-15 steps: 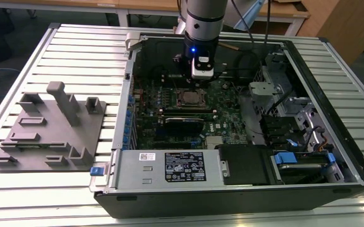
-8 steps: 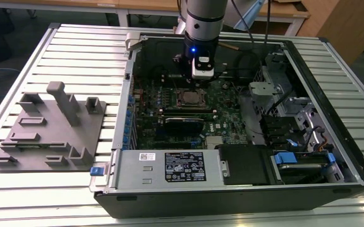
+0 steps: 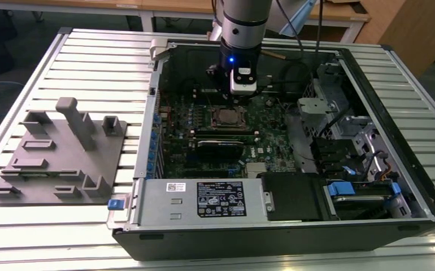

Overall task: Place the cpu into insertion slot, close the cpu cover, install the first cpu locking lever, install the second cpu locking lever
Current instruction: 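Close the cpu cover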

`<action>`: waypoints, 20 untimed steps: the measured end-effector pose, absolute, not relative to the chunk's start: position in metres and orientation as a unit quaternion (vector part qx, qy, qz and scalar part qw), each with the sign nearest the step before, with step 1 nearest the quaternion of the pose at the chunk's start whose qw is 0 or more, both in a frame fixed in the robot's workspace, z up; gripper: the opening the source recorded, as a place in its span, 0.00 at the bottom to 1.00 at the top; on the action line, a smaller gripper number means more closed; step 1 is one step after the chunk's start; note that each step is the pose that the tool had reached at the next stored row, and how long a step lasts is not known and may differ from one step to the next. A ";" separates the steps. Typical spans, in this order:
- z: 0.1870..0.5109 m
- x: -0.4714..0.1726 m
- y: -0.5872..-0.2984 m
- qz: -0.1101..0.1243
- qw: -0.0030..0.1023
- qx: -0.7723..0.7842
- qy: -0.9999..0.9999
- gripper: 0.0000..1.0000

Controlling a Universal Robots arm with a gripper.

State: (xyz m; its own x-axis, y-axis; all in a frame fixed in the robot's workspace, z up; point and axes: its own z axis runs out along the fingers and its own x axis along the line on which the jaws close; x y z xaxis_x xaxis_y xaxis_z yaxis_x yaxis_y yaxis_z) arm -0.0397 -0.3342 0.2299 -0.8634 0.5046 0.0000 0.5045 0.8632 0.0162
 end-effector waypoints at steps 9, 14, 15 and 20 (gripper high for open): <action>0.230 -0.040 -0.334 0.008 0.002 0.261 0.965 0.10; 0.230 -0.040 -0.334 0.008 0.002 0.247 0.969 0.10; 0.230 -0.040 -0.334 0.008 0.002 0.243 0.970 0.10; 0.230 -0.040 -0.334 0.008 0.002 0.224 0.974 0.10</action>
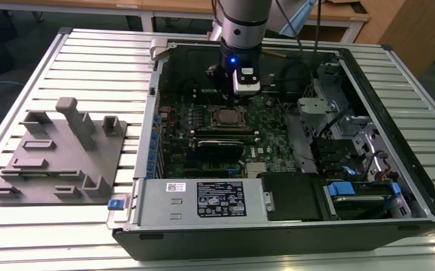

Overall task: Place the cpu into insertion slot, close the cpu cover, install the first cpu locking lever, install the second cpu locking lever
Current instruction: 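Close the cpu cover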

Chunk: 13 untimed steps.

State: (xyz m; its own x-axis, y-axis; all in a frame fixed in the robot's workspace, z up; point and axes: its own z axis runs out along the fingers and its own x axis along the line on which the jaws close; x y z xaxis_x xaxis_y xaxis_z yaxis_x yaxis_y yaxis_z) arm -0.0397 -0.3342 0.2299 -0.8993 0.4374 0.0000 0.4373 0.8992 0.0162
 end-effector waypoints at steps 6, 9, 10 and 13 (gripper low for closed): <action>0.230 -0.040 -0.334 0.008 0.002 0.198 0.980 0.10; 0.230 -0.040 -0.334 0.008 0.001 0.183 0.983 0.10; 0.230 -0.040 -0.334 0.008 0.001 0.178 0.984 0.10; 0.230 -0.040 -0.334 0.008 0.001 0.164 0.986 0.10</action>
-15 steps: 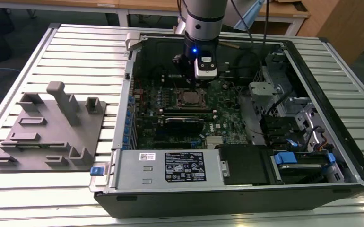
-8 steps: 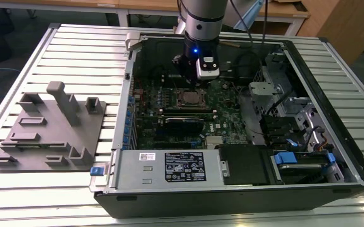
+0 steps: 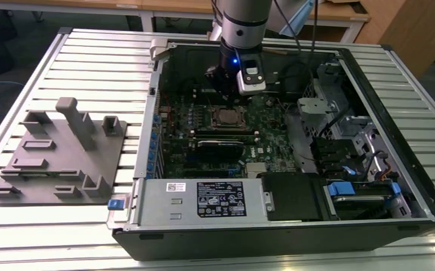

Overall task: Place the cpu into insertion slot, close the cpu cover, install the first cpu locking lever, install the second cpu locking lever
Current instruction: 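Close the cpu cover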

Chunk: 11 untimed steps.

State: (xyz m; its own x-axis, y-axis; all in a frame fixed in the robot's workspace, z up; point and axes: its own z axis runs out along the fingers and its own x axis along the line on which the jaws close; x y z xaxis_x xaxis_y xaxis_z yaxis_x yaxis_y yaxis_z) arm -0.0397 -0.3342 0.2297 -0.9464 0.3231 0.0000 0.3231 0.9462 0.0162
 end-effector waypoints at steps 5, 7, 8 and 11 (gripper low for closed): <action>0.230 -0.040 -0.334 0.008 0.001 0.162 0.987 0.10; 0.230 -0.040 -0.334 0.008 0.001 0.162 0.987 0.10; 0.230 -0.040 -0.334 0.008 0.001 0.162 0.987 0.10; 0.230 -0.040 -0.334 0.008 0.001 0.162 0.987 0.10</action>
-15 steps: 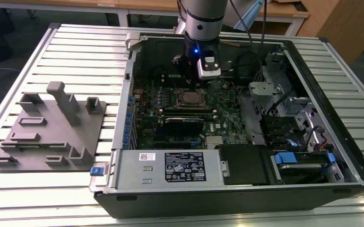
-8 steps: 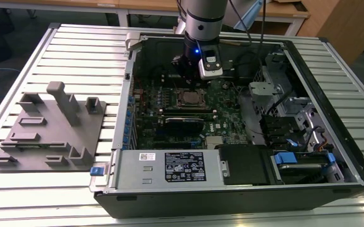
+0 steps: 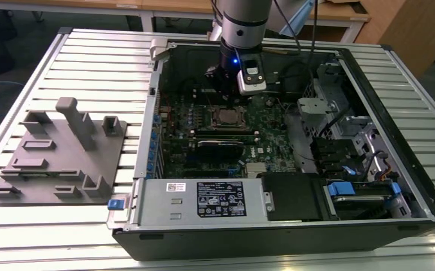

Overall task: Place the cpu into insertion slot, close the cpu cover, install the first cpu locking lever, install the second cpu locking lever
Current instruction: 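Close the cpu cover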

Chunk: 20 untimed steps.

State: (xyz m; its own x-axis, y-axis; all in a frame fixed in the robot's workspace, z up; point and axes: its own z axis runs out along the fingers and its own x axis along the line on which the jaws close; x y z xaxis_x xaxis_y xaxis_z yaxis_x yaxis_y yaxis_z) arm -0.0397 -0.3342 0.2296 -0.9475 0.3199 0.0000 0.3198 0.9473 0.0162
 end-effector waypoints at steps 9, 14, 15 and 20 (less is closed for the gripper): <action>0.230 -0.040 -0.334 0.008 0.001 0.150 0.989 0.10; 0.229 -0.040 -0.334 0.008 0.001 0.125 0.992 0.10; 0.229 -0.040 -0.334 0.008 0.001 0.117 0.993 0.10; 0.229 -0.040 -0.334 0.008 0.001 0.074 0.997 0.10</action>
State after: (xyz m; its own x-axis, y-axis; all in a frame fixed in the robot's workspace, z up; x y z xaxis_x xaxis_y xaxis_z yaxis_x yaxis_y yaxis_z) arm -0.0397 -0.3342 0.2288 -0.9890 0.1479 -0.0006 0.1479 0.9889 0.0165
